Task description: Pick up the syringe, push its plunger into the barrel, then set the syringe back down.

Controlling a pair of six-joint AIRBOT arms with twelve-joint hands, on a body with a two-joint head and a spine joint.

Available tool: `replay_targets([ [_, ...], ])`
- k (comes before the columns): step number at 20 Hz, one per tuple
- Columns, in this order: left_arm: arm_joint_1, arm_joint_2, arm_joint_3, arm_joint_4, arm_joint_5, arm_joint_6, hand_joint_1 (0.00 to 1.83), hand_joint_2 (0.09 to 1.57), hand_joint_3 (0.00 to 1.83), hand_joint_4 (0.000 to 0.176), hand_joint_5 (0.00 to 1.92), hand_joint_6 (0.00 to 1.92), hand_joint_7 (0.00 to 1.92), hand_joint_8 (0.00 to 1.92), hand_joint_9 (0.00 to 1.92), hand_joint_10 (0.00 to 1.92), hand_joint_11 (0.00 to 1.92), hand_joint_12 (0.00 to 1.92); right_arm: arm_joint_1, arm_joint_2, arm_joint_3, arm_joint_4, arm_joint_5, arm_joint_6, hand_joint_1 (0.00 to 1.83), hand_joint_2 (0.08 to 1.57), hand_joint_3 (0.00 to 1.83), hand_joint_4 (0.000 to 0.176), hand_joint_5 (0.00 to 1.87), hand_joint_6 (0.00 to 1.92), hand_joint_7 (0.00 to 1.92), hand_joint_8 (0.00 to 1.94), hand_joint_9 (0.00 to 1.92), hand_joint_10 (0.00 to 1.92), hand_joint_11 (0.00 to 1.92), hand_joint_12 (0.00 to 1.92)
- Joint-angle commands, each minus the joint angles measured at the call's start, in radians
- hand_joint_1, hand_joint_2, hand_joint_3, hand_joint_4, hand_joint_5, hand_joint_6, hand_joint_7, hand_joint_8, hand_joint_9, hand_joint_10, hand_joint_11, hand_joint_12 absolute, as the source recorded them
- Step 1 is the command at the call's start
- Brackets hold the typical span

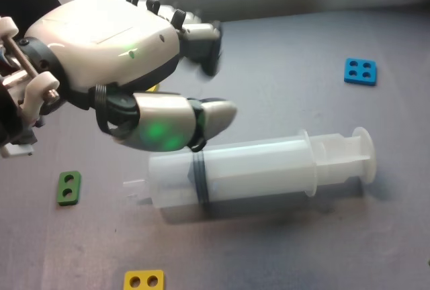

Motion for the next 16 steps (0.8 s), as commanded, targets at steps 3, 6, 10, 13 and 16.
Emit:
replay_targets([
  [3, -0.019, 0.003, -0.001, 0.021, -0.082, -0.001, 0.00, 1.27, 0.01, 0.000, 0.23, 0.00, 0.21, 0.00, 0.16, 0.00, 0.07, 0.14, 0.015, 0.000, 0.000, 0.034, -0.019, 0.001, 0.00, 1.22, 0.05, 0.000, 0.22, 0.00, 0.20, 0.00, 0.16, 0.01, 0.00, 0.25],
  [6, -0.020, 0.003, 0.002, 0.019, -0.078, -0.001, 0.00, 1.27, 0.01, 0.000, 0.24, 0.00, 0.21, 0.00, 0.16, 0.00, 0.06, 0.14, 0.015, 0.000, 0.000, 0.034, -0.020, 0.001, 0.00, 1.23, 0.04, 0.000, 0.21, 0.00, 0.19, 0.00, 0.15, 0.00, 0.00, 0.23],
  [10, -0.034, 0.002, -0.002, 0.003, -0.079, -0.001, 0.00, 1.27, 0.01, 0.000, 0.24, 0.00, 0.21, 0.00, 0.17, 0.00, 0.06, 0.14, 0.015, 0.000, 0.000, 0.034, -0.023, 0.001, 0.00, 1.24, 0.02, 0.000, 0.21, 0.00, 0.19, 0.00, 0.15, 0.00, 0.00, 0.21],
  [13, -0.034, 0.002, -0.002, -0.012, -0.085, -0.001, 0.00, 1.26, 0.00, 0.000, 0.24, 0.00, 0.20, 0.00, 0.15, 0.00, 0.05, 0.14, 0.015, 0.000, 0.000, 0.034, -0.023, 0.001, 0.00, 1.25, 0.02, 0.000, 0.20, 0.00, 0.19, 0.00, 0.15, 0.00, 0.00, 0.18],
  [16, 0.013, -0.007, -0.007, -0.017, -0.156, -0.014, 0.00, 1.24, 0.00, 0.000, 0.23, 0.00, 0.19, 0.00, 0.15, 0.00, 0.05, 0.14, 0.015, 0.000, 0.000, 0.034, -0.023, 0.001, 0.00, 1.25, 0.01, 0.000, 0.21, 0.00, 0.20, 0.00, 0.16, 0.00, 0.00, 0.20],
])
